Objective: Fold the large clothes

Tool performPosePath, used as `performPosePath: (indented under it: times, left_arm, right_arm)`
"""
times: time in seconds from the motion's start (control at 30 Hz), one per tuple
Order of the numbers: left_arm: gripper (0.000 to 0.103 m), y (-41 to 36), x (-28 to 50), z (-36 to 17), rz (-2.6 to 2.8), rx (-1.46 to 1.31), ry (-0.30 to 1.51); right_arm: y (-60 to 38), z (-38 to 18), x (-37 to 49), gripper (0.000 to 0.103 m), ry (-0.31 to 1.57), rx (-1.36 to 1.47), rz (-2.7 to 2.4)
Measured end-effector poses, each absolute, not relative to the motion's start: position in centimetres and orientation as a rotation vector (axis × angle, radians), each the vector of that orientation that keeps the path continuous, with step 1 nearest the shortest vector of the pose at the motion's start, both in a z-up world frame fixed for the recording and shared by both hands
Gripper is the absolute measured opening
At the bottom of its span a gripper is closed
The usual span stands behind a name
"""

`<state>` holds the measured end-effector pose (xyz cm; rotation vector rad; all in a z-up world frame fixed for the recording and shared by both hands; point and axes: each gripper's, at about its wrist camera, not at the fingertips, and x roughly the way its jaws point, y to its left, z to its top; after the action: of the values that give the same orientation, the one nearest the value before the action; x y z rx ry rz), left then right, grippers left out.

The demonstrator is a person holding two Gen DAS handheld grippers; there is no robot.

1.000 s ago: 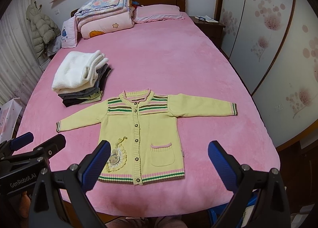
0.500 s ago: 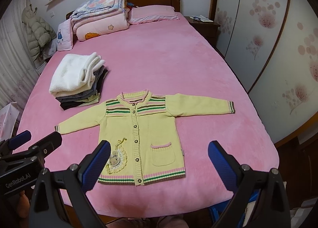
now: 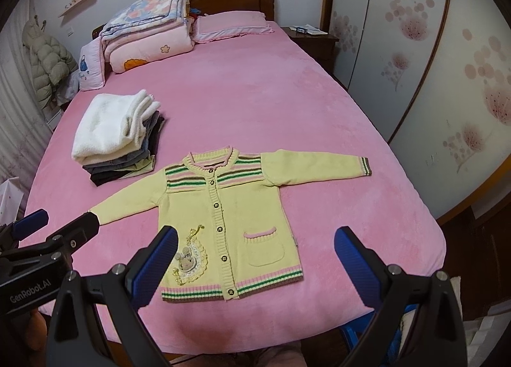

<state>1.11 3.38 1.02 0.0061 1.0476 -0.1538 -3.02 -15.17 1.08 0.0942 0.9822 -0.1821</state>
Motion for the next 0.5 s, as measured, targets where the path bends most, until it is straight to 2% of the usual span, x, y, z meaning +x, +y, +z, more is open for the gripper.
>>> performPosePath:
  times: [0.5]
  left_arm:
    - [0.101, 4.6, 1.2, 2.0, -0.248, -0.012, 1.011]
  right_arm:
    - [-13.2, 2.2, -4.2, 0.099, 0.959, 0.074, -0.249]
